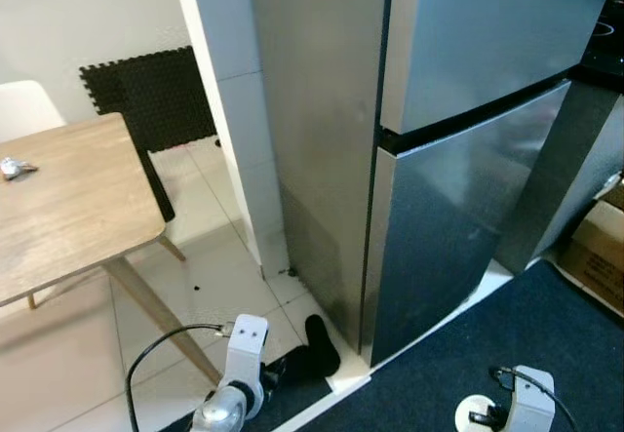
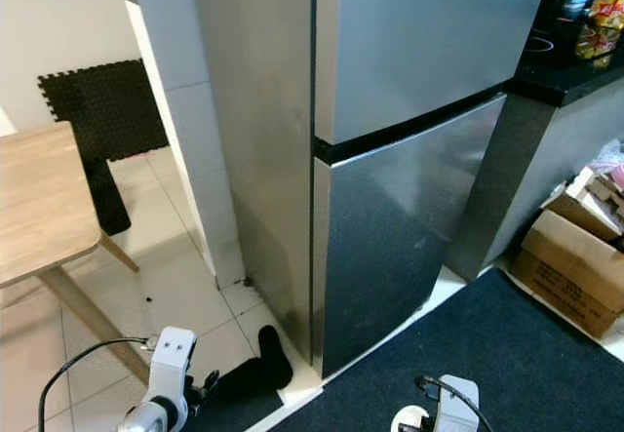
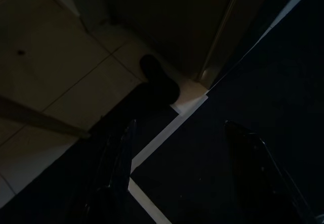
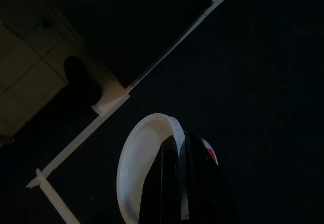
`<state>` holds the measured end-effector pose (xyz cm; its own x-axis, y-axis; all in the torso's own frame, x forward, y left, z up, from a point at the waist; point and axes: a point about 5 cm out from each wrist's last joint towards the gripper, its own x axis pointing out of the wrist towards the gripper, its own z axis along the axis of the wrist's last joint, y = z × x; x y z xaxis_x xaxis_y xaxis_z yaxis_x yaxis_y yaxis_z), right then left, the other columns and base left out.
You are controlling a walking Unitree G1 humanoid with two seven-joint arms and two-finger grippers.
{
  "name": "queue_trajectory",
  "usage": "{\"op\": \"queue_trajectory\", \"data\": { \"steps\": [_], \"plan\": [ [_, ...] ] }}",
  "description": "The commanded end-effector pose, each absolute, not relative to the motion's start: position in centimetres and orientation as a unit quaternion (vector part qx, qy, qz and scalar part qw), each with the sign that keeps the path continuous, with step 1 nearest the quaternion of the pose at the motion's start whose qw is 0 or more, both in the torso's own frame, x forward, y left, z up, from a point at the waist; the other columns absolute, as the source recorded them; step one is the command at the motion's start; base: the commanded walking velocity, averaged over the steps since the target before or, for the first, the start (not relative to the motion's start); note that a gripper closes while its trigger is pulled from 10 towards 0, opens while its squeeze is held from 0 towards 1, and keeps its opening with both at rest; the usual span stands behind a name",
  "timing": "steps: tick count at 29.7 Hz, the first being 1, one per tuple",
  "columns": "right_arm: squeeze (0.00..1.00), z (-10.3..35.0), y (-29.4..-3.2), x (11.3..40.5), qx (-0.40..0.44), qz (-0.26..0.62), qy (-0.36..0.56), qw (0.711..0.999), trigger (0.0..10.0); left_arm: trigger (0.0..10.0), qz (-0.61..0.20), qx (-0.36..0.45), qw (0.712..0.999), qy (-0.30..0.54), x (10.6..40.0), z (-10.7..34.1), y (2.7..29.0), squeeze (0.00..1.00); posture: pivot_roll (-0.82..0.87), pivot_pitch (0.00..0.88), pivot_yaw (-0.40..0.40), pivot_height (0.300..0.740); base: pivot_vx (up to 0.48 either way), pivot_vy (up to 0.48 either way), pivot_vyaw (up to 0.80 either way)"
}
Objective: Restocking fridge
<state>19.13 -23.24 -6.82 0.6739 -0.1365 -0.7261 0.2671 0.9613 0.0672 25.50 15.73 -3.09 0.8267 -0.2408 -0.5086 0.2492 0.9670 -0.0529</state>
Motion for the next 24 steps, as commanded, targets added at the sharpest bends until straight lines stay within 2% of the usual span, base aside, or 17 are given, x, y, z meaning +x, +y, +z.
{"op": "queue_trajectory", "data": {
  "steps": [1, 19, 24],
  "plan": [
    [0.00, -6.9, -23.2, 19.0, 0.092, -0.117, 0.389, 0.909, 10.0, 10.0, -0.133, 0.009, 0.956, 0.263, 25.6, -3.1, 15.6, 0.00, -0.10, 0.000, 0.055, 0.740, 0.412, 0.000, 0.00],
    [0.00, -7.3, -23.5, 17.9, 0.103, -0.134, 0.392, 0.904, 10.0, 10.0, -0.156, 0.024, 0.951, 0.265, 25.6, -3.0, 15.3, 0.00, -0.12, 0.000, 0.077, 0.740, 0.407, 0.000, -0.78],
    [0.00, -7.5, -23.3, 17.6, 0.099, -0.129, 0.396, 0.904, 10.0, 10.0, -0.177, 0.021, 0.947, 0.265, 25.5, -3.1, 14.9, 0.00, -0.12, 0.000, 0.079, 0.740, 0.055, 0.000, 0.00]
  ]
}}
